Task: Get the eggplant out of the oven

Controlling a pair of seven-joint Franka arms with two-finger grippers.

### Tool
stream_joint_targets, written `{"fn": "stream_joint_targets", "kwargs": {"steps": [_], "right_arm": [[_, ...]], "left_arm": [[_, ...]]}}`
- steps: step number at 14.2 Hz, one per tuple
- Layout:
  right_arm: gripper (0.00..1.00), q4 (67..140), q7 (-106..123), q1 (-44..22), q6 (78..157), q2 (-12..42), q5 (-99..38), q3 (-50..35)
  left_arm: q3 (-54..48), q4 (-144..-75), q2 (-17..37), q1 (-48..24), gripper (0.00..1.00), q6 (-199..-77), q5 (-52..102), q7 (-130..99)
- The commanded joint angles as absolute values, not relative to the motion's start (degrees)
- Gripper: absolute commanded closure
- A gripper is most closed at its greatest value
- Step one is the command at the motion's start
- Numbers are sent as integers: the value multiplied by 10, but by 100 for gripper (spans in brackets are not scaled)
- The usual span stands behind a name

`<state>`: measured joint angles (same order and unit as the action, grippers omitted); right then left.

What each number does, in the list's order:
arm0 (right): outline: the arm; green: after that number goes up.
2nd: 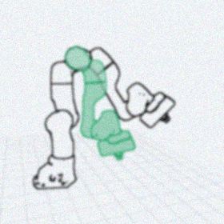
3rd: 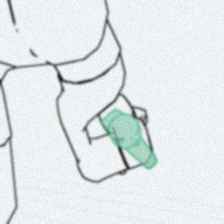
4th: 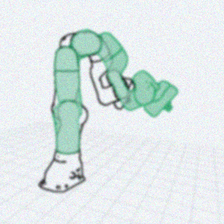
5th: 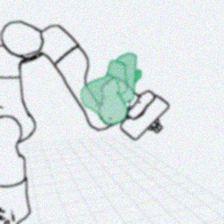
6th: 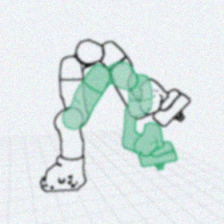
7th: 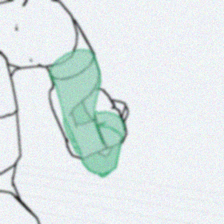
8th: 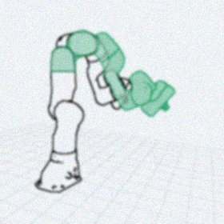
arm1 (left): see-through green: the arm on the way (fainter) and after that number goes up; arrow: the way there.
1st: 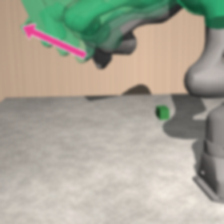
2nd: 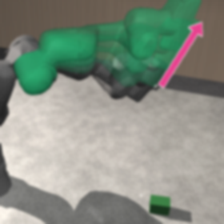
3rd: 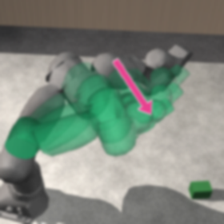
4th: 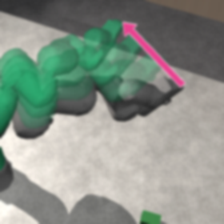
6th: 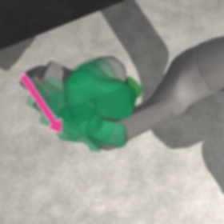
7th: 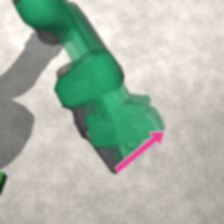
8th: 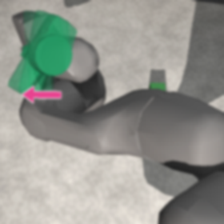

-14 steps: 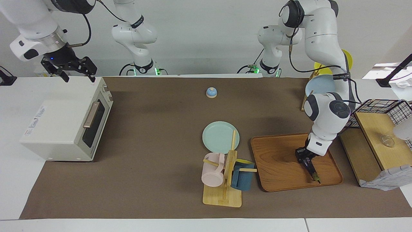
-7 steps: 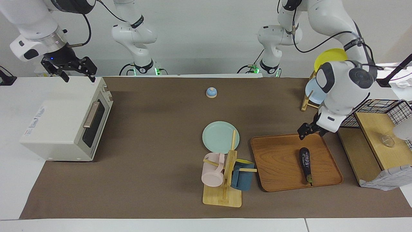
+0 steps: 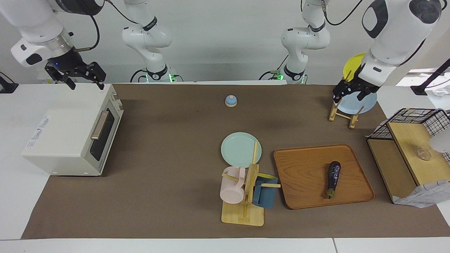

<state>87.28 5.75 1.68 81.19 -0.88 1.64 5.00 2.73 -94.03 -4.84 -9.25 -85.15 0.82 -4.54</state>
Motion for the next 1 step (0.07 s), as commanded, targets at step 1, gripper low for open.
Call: {"fn": "stream_joint_targets", "kwargs": {"steps": [1], "right_arm": [[0, 884, 51, 18, 817, -17, 8, 49]], "left_arm": [[36, -904, -33, -90, 0, -823, 6, -19]]}}
